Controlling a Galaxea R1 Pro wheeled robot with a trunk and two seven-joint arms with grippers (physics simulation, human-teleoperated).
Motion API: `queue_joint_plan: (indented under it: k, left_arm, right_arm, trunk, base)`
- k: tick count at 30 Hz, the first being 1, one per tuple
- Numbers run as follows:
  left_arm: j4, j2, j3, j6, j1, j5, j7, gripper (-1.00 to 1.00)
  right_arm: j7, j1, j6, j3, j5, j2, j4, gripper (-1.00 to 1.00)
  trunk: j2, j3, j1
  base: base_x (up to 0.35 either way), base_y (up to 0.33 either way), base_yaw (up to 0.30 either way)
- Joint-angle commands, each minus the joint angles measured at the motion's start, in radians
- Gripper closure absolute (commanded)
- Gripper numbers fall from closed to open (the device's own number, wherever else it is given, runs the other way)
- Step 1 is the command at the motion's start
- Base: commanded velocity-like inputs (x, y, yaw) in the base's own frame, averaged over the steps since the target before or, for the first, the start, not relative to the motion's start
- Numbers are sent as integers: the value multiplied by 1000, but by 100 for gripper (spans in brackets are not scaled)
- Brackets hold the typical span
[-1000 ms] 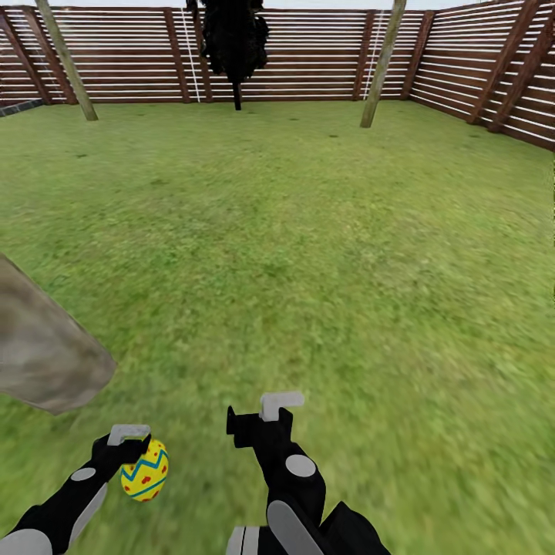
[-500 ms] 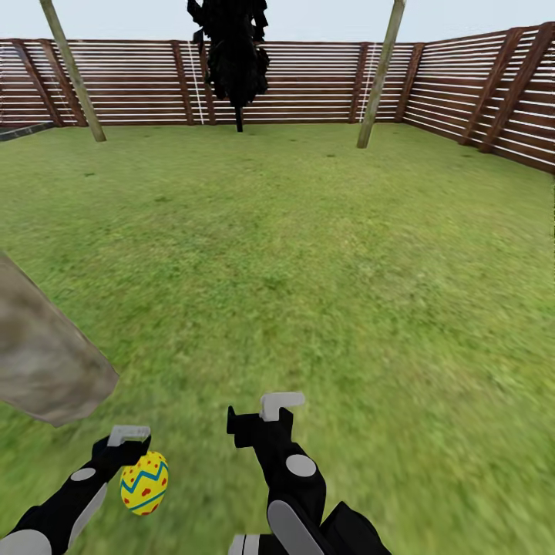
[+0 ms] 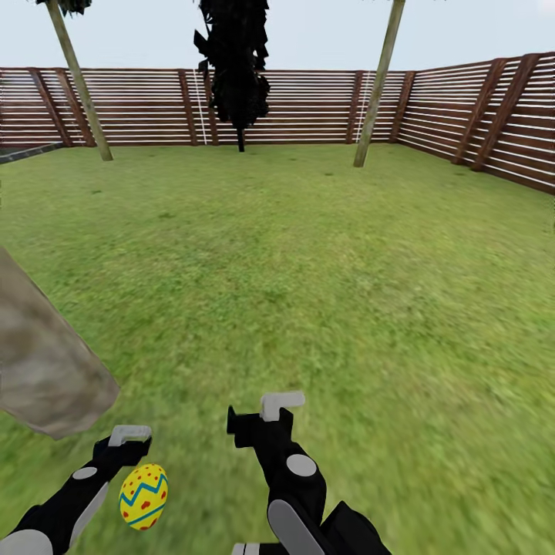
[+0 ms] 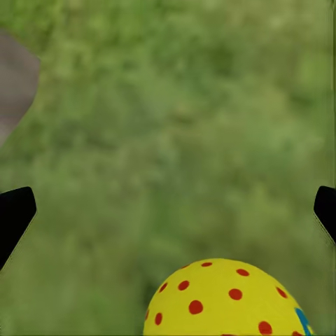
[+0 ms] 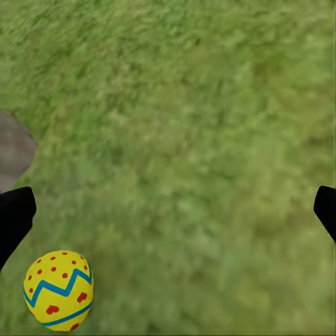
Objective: Take the three Easter eggs out of the wicker basket on the lawn in the garden, then place them on the lawn next to a single tree (choose any tree) so that all three eggs are next to the same tree and none are left in the basket.
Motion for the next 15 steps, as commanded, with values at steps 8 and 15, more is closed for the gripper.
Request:
queue_joint_plan:
  k: [8, 15]
  left_arm:
    - [1, 1, -5, -1, 0, 10, -1, -100]
    - [2, 1, -7, 7, 0, 8, 0, -100]
  right_arm:
    - [-7, -1, 3, 2, -6, 1, -1, -100]
    - [-4, -1, 3, 2, -10, -1, -1, -100]
  trunk:
    - [2, 30, -4]
    - [3, 57, -7]
  base:
    - [0, 0, 0]
    - [0, 0, 0]
